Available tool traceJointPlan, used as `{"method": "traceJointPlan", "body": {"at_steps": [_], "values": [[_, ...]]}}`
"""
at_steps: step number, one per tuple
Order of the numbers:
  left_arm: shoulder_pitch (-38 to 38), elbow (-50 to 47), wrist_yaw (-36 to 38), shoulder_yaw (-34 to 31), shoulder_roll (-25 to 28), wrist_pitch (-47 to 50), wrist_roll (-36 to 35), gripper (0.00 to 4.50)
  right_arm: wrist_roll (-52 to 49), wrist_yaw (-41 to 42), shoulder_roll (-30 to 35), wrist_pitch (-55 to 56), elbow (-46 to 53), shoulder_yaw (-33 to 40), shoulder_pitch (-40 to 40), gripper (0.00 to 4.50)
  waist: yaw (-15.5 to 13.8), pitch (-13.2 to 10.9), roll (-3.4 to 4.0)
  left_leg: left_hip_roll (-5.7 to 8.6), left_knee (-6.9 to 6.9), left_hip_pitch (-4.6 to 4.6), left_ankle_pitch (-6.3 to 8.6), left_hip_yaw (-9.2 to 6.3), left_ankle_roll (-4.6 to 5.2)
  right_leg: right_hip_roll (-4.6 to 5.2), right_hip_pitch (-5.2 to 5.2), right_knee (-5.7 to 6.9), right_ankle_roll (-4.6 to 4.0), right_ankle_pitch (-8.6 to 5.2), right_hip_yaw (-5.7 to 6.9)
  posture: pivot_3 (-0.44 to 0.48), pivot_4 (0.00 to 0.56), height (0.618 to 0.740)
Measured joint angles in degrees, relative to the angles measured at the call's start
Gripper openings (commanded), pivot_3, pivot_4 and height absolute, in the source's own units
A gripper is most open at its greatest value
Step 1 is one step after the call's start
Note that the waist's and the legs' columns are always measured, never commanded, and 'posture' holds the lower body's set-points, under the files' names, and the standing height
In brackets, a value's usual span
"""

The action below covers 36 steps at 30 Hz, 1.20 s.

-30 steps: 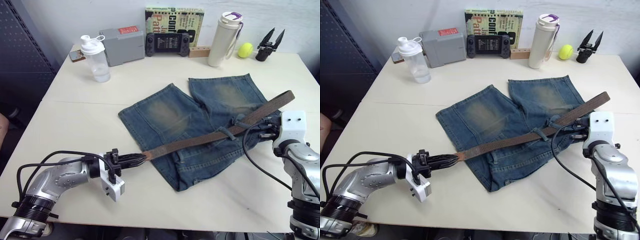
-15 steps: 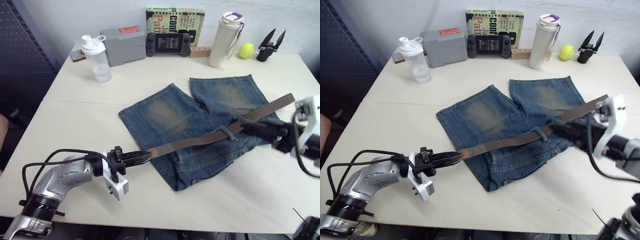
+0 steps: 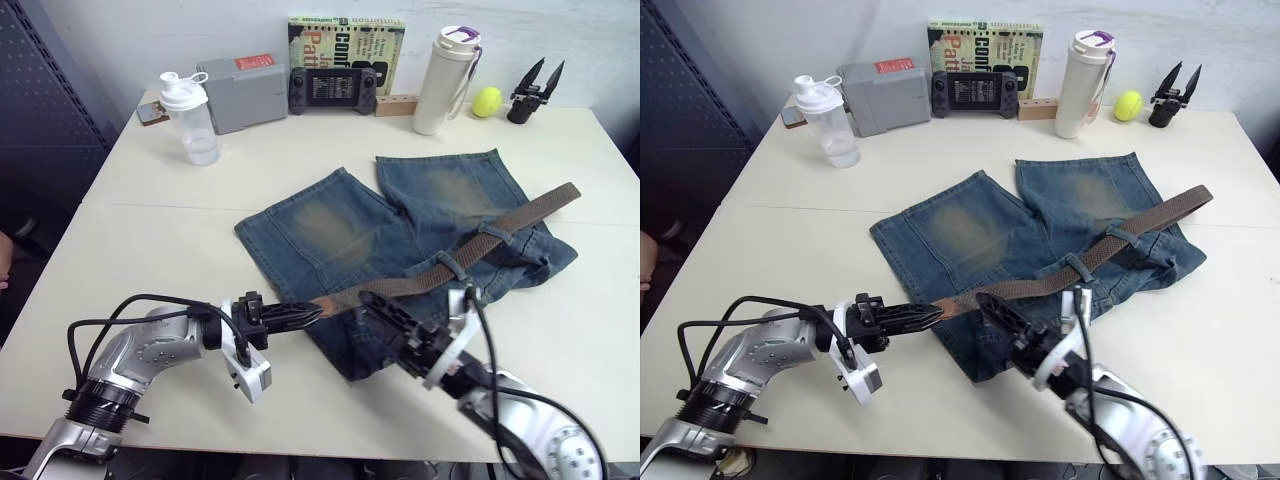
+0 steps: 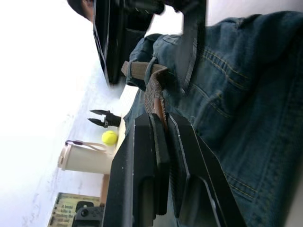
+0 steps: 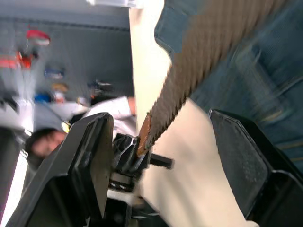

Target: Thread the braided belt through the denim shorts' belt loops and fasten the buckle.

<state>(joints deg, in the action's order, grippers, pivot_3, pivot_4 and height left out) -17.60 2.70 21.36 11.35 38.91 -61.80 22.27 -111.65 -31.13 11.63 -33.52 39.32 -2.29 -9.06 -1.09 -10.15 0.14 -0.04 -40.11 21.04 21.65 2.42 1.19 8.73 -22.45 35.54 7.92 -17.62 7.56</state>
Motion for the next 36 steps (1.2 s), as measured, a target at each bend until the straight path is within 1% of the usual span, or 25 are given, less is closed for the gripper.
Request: {"method": "traceJointPlan", "body": {"at_steps": [3, 9, 12, 13, 14, 15, 16, 18, 19, 23, 24, 25, 26, 28, 29, 30, 31, 33, 36], "values": [[-0.07, 0.04, 0.01, 0.53, -0.11, -0.49, 0.49, 0.00, 0.00, -4.10, -3.57, 4.77, 0.11, -0.02, 2.14, 3.47, 0.06, 0.01, 0.02, 0.03, 0.01, -0.01, 0.00, 0.01, 0.00, -0.05, -0.01, 0.00, 0.00, 0.00, 0.02, 0.000, 0.150, 0.731], [-0.16, 0.39, 0.00, 0.65, -0.17, -0.95, 0.71, 0.00, -0.02, -5.96, -3.44, 7.07, 0.12, 1.38, 2.18, 3.47, 0.05, 0.02, 0.02, 0.04, 0.04, 0.00, 0.00, 0.02, 0.00, -0.05, -0.02, 0.00, 0.00, 0.00, 0.02, 0.000, 0.150, 0.731], [-0.19, 0.78, -0.02, 0.65, -0.16, -1.55, 1.16, 0.00, -0.02, -5.96, -2.79, 7.24, 0.12, 2.85, 1.84, 2.77, 0.05, 0.02, 0.03, 0.02, 0.05, -0.01, 0.00, 0.03, 0.00, -0.06, -0.02, 0.00, 0.00, 0.00, 0.01, 0.000, 0.150, 0.731], [-0.31, 0.90, -0.03, 0.66, -0.19, -1.61, 1.30, 0.00, -0.02, -5.96, -2.78, 7.20, 0.12, 2.78, 1.70, 2.32, 0.05, 0.02, 0.03, 0.02, 0.05, -0.01, 0.00, 0.03, 0.00, -0.06, -0.03, 0.00, -0.01, 0.00, 0.01, 0.000, 0.150, 0.731], [-0.61, 1.21, -0.06, 0.67, -0.24, -1.71, 1.56, 0.00, -0.02, -5.96, -2.77, 7.20, 0.12, 2.81, 1.37, 2.11, 0.06, 0.02, 0.02, 0.02, 0.05, -0.01, 0.00, 0.03, 0.00, -0.06, -0.03, 0.01, 0.00, 0.00, 0.01, 0.000, 0.150, 0.731], [-0.84, 1.52, -0.08, 0.67, -0.25, -1.78, 1.70, 0.00, -0.02, -5.96, -2.66, 7.18, 0.11, 2.80, 1.16, 1.55, 0.06, 0.02, 0.03, 0.02, 0.05, 0.00, 0.00, 0.03, 0.00, -0.06, -0.03, 0.00, 0.00, 0.00, 0.01, 0.000, 0.150, 0.731], [-1.04, 1.96, -0.11, 0.66, -0.28, -1.84, 1.82, 0.00, -0.03, -5.95, -2.44, 7.16, 0.11, 2.79, 0.97, 1.24, 0.05, 0.02, 0.02, 0.03, 0.05, 0.00, 0.00, 0.04, 0.00, -0.05, -0.03, 0.00, 0.00, 0.00, 0.00, 0.000, 0.150, 0.731], [-1.16, 2.40, -0.16, 0.67, -0.50, -1.87, 2.12, 0.00, -0.03, -5.95, -2.03, 7.14, 0.10, 2.80, 0.59, 0.40, 0.05, 0.02, 0.02, 0.03, 0.05, 0.00, 0.00, 0.04, 0.01, -0.05, -0.03, 0.00, 0.00, 0.00, 0.00, 0.000, 0.150, 0.731], [-1.16, 2.47, -0.17, 0.67, -0.59, -1.87, 2.30, 0.00, -0.03, -5.95, -2.03, 7.16, 0.10, 2.82, 0.59, 0.06, 0.05, 0.02, 0.02, 0.03, 0.05, 0.00, 0.00, 0.04, 0.00, -0.05, -0.03, 0.00, 0.00, 0.00, 0.00, 0.000, 0.150, 0.731], [-1.18, 2.54, -0.21, 0.67, -0.67, -1.87, 2.51, 0.00, -0.03, -5.94, -1.95, 7.17, 0.05, 2.85, 0.60, 0.06, 0.06, 0.02, 0.02, 0.02, 0.05, -0.01, 0.00, 0.04, 0.00, -0.05, -0.03, 0.01, 0.00, 0.00, 0.00, 0.000, 0.150, 0.731], [-1.15, 2.53, -0.20, 0.72, -0.71, -1.59, 2.30, 0.41, -0.03, -5.91, -1.95, 7.17, -0.09, 2.90, 0.77, 0.00, 0.05, 0.02, 0.03, 0.02, 0.05, 0.00, 0.00, 0.04, 0.00, -0.05, -0.03, 0.00, 0.00, 0.00, 0.00, 0.000, 0.150, 0.731], [-1.05, 2.52, -0.22, 0.78, -1.16, -0.89, 1.33, 1.19, -0.03, -5.87, -1.96, 7.19, -0.50, 3.12, 1.27, 0.00, 0.06, 0.02, 0.03, 0.02, 0.04, 0.00, 0.00, 0.04, 0.01, -0.04, -0.03, 0.00, 0.00, 0.00, -0.01, 0.000, 0.150, 0.731], [-1.04, 2.52, -0.22, 0.80, -1.38, -0.73, 1.00, 1.41, -0.03, -5.86, -1.96, 7.19, -0.56, 3.21, 1.39, 0.00, 0.06, 0.02, 0.03, 0.01, 0.04, 0.00, 0.00, 0.04, 0.01, -0.04, -0.03, 0.00, -0.01, 0.00, -0.01, 0.000, 0.150, 0.731], [-1.03, 2.49, -0.25, 0.91, -1.79, -0.54, 0.33, 2.14, -0.03, -5.84, -1.96, 7.21, -0.72, 3.35, 1.65, 0.00, 0.04, 0.02, 0.02, -0.02, 0.04, 0.00, 0.00, 0.03, 0.01, -0.05, -0.03, 0.01, 0.00, 0.00, 0.00, 0.000, 0.150, 0.731], [-0.84, 2.35, -0.23, 0.98, -1.89, 0.01, -0.73, 2.35, -0.07, -5.73, -2.02, 7.21, -1.09, 3.53, 2.06, 0.00, 0.06, 0.02, 0.02, -0.02, 0.04, 0.00, 0.00, 0.03, 0.00, -0.05, -0.03, 0.00, 0.00, 0.00, 0.00, 0.000, 0.150, 0.731], [-0.71, 2.07, 0.19, 1.05, -1.77, 1.44, -2.31, 3.07, -0.11, -5.38, -1.96, 7.20, -1.88, 4.41, 2.75, 0.00, 0.08, 0.02, 0.02, -0.01, 0.04, 0.00, 0.00, 0.03, 0.01, -0.04, -0.03, 0.00, -0.01, 0.00, -0.01, 0.000, 0.150, 0.731], [-0.55, 1.94, 0.66, 1.11, -1.62, 2.12, -2.79, 3.17, -0.17, -5.08, -1.83, 7.15, -2.29, 4.77, 3.19, 0.00, 0.08, 0.02, 0.02, -0.01, 0.04, 0.00, 0.00, 0.03, 0.01, -0.04, -0.02, 0.00, 0.00, 0.00, 0.00, 0.000, 0.150, 0.731], [0.13, 1.70, 1.84, 1.56, -0.87, 3.28, -3.45, 3.17, -0.22, -4.29, -1.05, 7.15, -3.28, 5.94, 4.16, 0.00, 0.12, 0.02, 0.02, 0.01, 0.04, -0.01, 0.00, 0.05, 0.01, -0.05, -0.03, 0.00, -0.01, 0.00, -0.01, 0.000, 0.150, 0.731], [5.00, -0.76, 4.97, 2.23, 2.51, 7.17, -9.14, 3.17, -0.29, -1.84, 2.43, 5.83, -5.99, 9.49, 5.28, 0.00, 0.45, 0.01, 0.03, -0.22, 0.08, -0.01, 0.00, 0.02, 0.01, -0.04, -0.05, 0.00, -0.01, 0.00, -0.02, 0.000, 0.150, 0.731]]}}
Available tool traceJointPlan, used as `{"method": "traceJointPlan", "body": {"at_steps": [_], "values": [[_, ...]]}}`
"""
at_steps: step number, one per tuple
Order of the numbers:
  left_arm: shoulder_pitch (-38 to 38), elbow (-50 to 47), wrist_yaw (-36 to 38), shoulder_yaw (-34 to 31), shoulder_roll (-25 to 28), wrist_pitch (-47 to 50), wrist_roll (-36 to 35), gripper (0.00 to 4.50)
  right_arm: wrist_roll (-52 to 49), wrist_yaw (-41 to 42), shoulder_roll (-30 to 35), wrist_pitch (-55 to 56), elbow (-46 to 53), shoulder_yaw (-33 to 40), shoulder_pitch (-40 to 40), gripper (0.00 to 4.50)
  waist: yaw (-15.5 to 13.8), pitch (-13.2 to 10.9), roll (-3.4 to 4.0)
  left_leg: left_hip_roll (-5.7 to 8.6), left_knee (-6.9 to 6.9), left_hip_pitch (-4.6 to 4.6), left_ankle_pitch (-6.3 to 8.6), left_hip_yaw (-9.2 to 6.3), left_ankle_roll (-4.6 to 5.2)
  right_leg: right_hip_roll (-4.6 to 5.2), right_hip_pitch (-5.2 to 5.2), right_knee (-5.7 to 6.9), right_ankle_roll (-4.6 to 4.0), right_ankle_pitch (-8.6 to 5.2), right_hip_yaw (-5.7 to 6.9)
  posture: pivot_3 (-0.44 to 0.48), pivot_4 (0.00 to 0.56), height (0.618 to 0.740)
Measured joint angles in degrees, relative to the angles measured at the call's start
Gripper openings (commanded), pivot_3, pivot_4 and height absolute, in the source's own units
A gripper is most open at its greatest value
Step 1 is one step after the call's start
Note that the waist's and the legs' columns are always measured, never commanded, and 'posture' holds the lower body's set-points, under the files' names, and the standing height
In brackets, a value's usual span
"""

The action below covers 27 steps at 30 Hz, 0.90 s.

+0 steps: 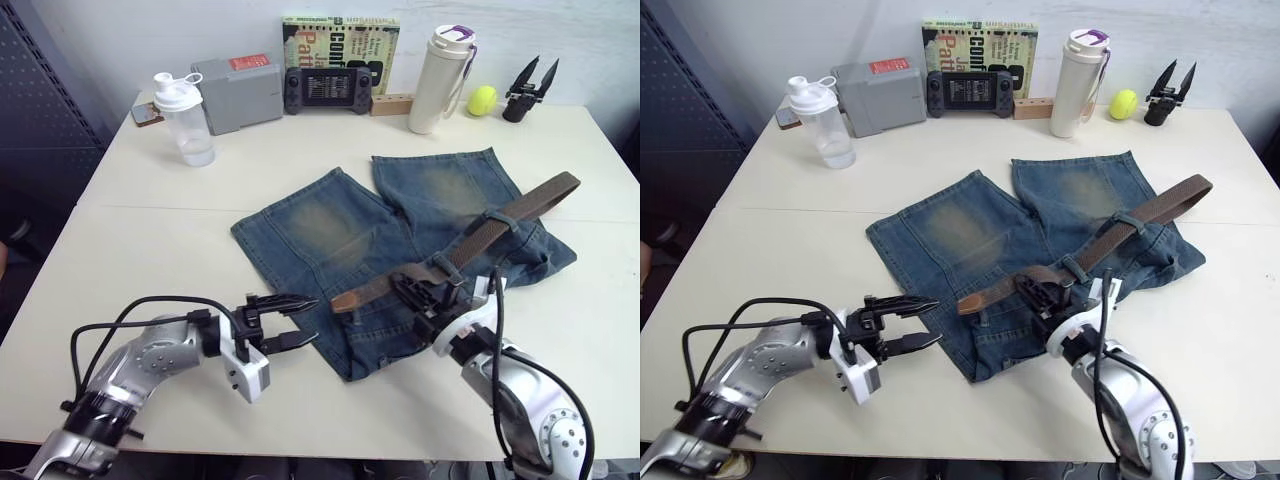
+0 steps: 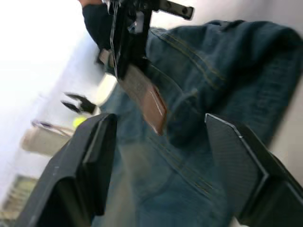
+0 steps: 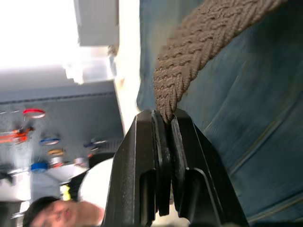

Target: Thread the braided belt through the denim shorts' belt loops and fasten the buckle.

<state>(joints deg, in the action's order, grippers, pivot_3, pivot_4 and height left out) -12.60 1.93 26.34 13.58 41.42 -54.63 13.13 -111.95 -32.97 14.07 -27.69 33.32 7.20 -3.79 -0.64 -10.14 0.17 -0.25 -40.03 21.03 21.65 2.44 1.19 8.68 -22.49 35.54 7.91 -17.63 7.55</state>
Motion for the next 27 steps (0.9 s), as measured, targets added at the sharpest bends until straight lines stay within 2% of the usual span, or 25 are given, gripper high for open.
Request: {"method": "traceJointPlan", "body": {"at_steps": [5, 8, 21, 27], "values": [[9.73, -5.89, 5.38, -0.15, 3.39, 14.11, -14.06, 3.17, 0.82, 5.51, 7.18, -2.95, -5.09, 3.93, 0.93, 0.00, 0.02, 0.01, 0.03, -0.09, -0.03, 0.00, 0.02, 0.01, 0.03, 0.01, 0.02, -0.02, 0.00, 0.00, -0.06, 0.000, 0.150, 0.731], [11.32, -8.75, 6.77, -1.35, 3.06, 19.28, -17.03, 3.17, 2.43, 9.14, 7.20, -3.73, -7.18, 4.26, 0.99, 0.00, -0.26, 0.01, 0.04, -0.07, -0.05, 0.01, 0.02, 0.06, 0.04, 0.00, 0.02, -0.03, 0.00, 0.00, -0.09, 0.000, 0.150, 0.731], [12.17, -10.86, 10.66, -4.14, 0.07, 23.46, -17.73, 3.17, 8.66, 14.44, 6.99, -5.68, -10.66, 3.59, -0.16, 0.00, -0.48, 0.02, 0.06, 0.12, -0.04, 0.00, 0.02, 0.12, 0.04, -0.01, 0.01, -0.04, 0.00, 0.00, -0.10, 0.000, 0.150, 0.731], [10.79, -10.83, 12.22, -4.40, -1.00, 23.84, -17.73, 3.17, 10.72, 14.65, 4.24, -7.35, -11.44, -0.09, -0.17, 0.00, -0.49, 0.03, 0.08, 0.15, -0.04, -0.01, 0.02, 0.11, 0.04, -0.01, 0.01, -0.03, 0.00, 0.00, -0.09, 0.000, 0.150, 0.731]]}}
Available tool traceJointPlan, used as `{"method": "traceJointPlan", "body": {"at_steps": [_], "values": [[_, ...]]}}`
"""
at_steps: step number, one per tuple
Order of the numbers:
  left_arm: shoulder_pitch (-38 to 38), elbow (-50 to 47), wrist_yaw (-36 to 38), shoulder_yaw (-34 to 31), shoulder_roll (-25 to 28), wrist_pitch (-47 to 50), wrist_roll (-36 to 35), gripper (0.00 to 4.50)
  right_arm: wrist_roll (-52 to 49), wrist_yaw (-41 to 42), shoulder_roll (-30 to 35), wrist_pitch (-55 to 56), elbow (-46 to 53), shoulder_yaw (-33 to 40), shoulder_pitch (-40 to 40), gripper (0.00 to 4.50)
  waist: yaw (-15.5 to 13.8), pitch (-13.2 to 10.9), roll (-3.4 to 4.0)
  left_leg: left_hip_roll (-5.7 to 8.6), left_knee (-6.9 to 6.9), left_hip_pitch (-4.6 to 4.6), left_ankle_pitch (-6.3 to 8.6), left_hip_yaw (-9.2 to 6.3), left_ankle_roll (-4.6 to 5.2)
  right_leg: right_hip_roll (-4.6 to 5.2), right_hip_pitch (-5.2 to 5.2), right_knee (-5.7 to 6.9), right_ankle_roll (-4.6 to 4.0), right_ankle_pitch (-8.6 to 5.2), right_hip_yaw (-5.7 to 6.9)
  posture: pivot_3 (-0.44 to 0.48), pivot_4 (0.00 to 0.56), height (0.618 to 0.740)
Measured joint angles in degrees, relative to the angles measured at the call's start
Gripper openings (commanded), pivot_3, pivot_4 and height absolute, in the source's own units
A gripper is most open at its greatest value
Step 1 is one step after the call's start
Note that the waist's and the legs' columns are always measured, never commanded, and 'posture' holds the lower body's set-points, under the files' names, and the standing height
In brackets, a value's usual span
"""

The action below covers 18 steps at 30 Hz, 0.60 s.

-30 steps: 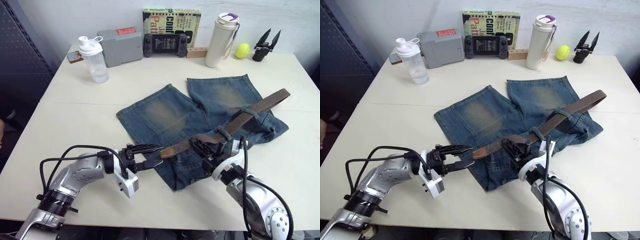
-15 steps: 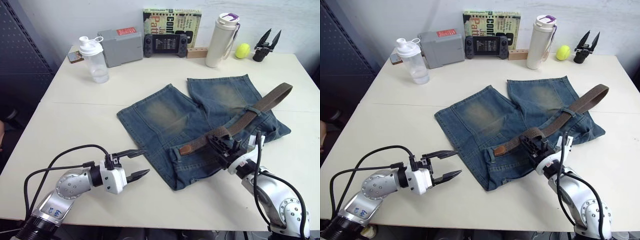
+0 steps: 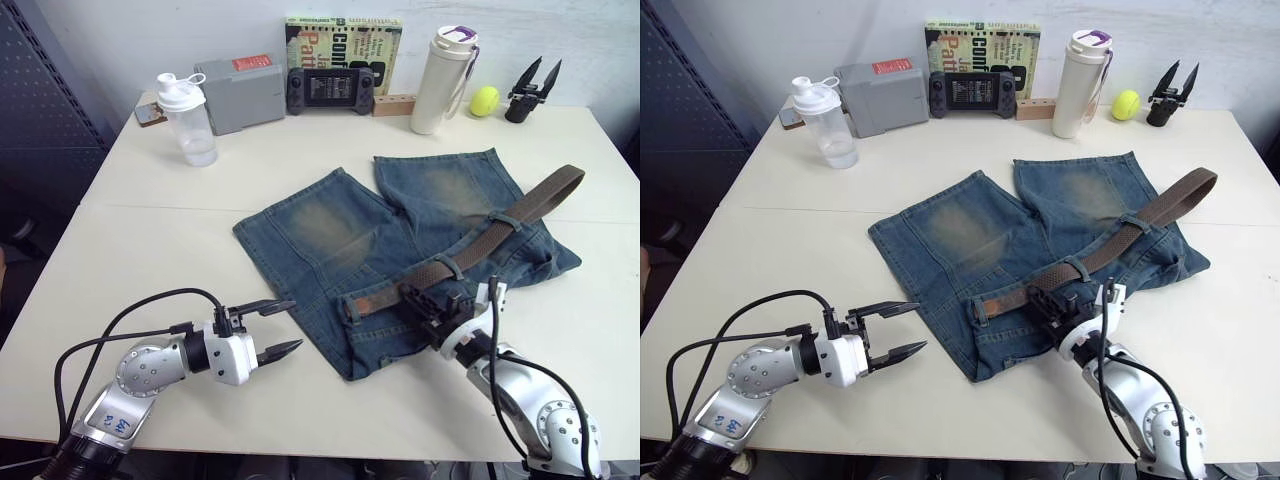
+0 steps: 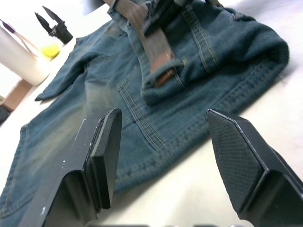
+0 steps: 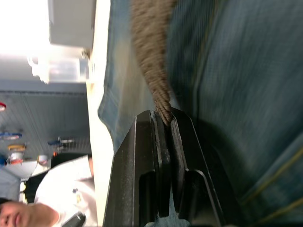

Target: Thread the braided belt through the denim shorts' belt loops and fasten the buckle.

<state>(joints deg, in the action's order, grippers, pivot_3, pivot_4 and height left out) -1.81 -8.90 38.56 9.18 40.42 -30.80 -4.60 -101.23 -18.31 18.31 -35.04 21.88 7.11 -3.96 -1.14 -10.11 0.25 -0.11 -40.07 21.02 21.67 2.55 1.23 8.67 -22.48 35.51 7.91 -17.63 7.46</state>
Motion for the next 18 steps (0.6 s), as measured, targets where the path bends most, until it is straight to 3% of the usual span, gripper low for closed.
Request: {"method": "traceJointPlan", "body": {"at_steps": [8, 13, 18], "values": [[-5.94, 6.31, 3.78, -0.21, 0.37, -5.03, 1.00, 3.17, 1.06, -1.31, -1.17, -1.47, -0.06, -2.23, 1.73, 0.00, 0.31, 0.03, 0.04, 0.05, 0.04, -0.04, 0.00, 0.03, -0.01, -0.05, -0.01, 0.01, -0.01, -0.01, 0.02, 0.000, 0.150, 0.731], [-13.10, 14.62, 1.49, 2.61, -4.16, -14.62, 12.03, 3.17, 1.64, -2.76, -1.12, -3.27, -0.61, -3.62, 3.38, 0.00, 0.41, 0.09, -0.01, 0.09, 0.03, -0.05, 0.00, 0.14, -0.01, -0.04, 0.02, 0.01, -0.01, -0.01, 0.04, 0.000, 0.150, 0.731], [-14.88, 18.84, -2.73, 3.37, -5.76, -21.03, 19.77, 3.17, 1.55, -3.63, -2.16, -3.62, -0.61, -4.12, 3.65, 0.00, 1.26, 0.11, -0.02, 0.01, 0.10, -0.08, 0.00, 0.12, -0.01, -0.07, 0.00, 0.04, -0.02, -0.01, 0.13, 0.000, 0.150, 0.731]]}}
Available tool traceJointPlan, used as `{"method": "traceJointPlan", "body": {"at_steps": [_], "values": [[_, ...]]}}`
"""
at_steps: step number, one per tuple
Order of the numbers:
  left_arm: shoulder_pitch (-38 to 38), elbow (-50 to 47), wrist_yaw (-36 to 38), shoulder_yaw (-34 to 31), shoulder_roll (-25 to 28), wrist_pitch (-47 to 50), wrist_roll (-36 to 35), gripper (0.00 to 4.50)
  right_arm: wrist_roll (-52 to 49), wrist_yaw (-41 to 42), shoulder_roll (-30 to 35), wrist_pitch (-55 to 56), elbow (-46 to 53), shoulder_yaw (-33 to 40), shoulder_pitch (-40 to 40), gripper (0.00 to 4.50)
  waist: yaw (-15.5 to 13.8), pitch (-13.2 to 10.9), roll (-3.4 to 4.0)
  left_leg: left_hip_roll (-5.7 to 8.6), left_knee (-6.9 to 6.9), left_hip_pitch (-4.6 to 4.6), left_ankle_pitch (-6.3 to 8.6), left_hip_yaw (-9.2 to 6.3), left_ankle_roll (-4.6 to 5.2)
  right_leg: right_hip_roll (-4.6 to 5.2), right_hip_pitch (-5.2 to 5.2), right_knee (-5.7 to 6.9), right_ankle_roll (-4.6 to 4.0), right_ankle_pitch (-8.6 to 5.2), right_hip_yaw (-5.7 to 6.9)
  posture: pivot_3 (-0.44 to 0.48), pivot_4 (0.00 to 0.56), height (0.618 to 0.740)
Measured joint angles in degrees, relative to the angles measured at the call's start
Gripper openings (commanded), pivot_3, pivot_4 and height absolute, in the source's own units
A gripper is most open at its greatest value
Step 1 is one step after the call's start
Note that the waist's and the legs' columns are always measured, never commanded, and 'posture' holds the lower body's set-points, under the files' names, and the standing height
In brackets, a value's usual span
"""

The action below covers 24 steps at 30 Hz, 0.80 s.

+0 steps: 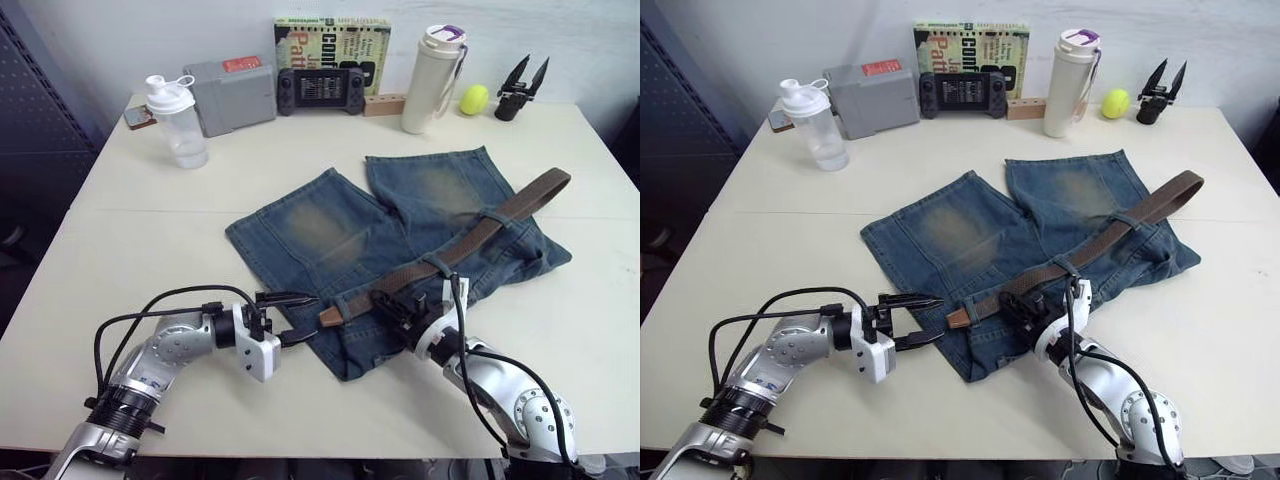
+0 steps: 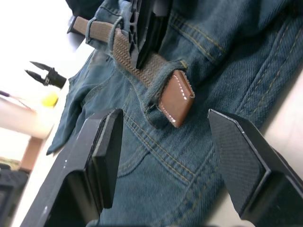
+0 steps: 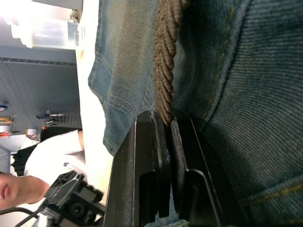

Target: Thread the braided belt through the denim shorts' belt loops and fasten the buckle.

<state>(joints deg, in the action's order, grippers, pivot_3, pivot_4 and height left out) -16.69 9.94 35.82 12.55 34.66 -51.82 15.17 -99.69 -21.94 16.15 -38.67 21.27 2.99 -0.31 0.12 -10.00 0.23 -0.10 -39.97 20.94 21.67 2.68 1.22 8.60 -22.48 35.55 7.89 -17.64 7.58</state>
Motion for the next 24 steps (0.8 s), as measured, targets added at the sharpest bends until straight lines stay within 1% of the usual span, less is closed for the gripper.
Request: {"method": "traceJointPlan", "body": {"at_steps": [1, 6, 7, 10, 17, 24], "values": [[-0.16, 0.89, -1.49, -0.11, 0.00, -1.57, 2.19, 3.17, -0.22, -0.18, -0.05, 0.00, 0.01, 0.02, -0.06, 0.00, 0.00, 0.00, 0.00, 0.00, 0.00, 0.00, 0.00, -0.02, 0.00, 0.01, 0.00, 0.00, 0.00, 0.00, 0.00, 0.000, 0.150, 0.731], [-0.40, 2.60, -6.97, -0.66, -0.36, -5.44, 7.61, 3.17, -1.19, -0.88, -0.64, 0.01, 0.12, 0.04, -0.45, 0.00, -0.09, 0.03, -0.05, 0.00, -0.02, 0.02, 0.00, -0.13, 0.00, 0.04, 0.01, 0.00, 0.00, 0.00, -0.01, 0.000, 0.150, 0.731], [-0.64, 2.85, -9.19, -0.92, -1.13, -6.23, 9.42, 3.17, -1.31, -1.01, -0.86, 0.01, 0.19, 0.02, -0.56, 0.00, -0.09, 0.03, -0.05, 0.00, -0.02, 0.01, 0.00, -0.13, 0.00, 0.05, 0.01, 0.00, 0.00, 0.00, -0.01, 0.000, 0.150, 0.731], [-0.72, 3.46, -12.57, -0.90, -2.27, -7.11, 12.26, 3.17, -1.38, -1.23, -1.11, 0.00, 0.25, 0.01, -0.57, 0.00, -0.03, 0.03, -0.04, -0.01, -0.02, 0.01, 0.00, -0.13, 0.00, 0.04, 0.01, 0.00, 0.00, 0.00, 0.00, 0.000, 0.150, 0.731], [-0.85, 4.32, -17.15, -0.59, -3.20, -7.43, 15.62, 3.17, -1.81, -1.65, -1.36, 0.00, 0.28, -0.08, -0.55, 0.00, -0.04, 0.03, -0.04, -0.06, -0.02, 0.01, 0.00, -0.14, 0.00, 0.05, 0.01, 0.01, 0.00, 0.00, 0.00, 0.000, 0.150, 0.731], [-2.21, 4.34, -19.77, 0.32, -3.21, -7.40, 18.82, 3.17, -2.22, -2.44, -2.08, -0.02, 0.63, -0.79, -0.57, 0.00, -0.08, 0.03, -0.04, -0.05, -0.02, 0.02, 0.00, -0.14, 0.00, 0.06, 0.01, 0.01, 0.00, 0.00, -0.01, 0.000, 0.150, 0.731]]}}
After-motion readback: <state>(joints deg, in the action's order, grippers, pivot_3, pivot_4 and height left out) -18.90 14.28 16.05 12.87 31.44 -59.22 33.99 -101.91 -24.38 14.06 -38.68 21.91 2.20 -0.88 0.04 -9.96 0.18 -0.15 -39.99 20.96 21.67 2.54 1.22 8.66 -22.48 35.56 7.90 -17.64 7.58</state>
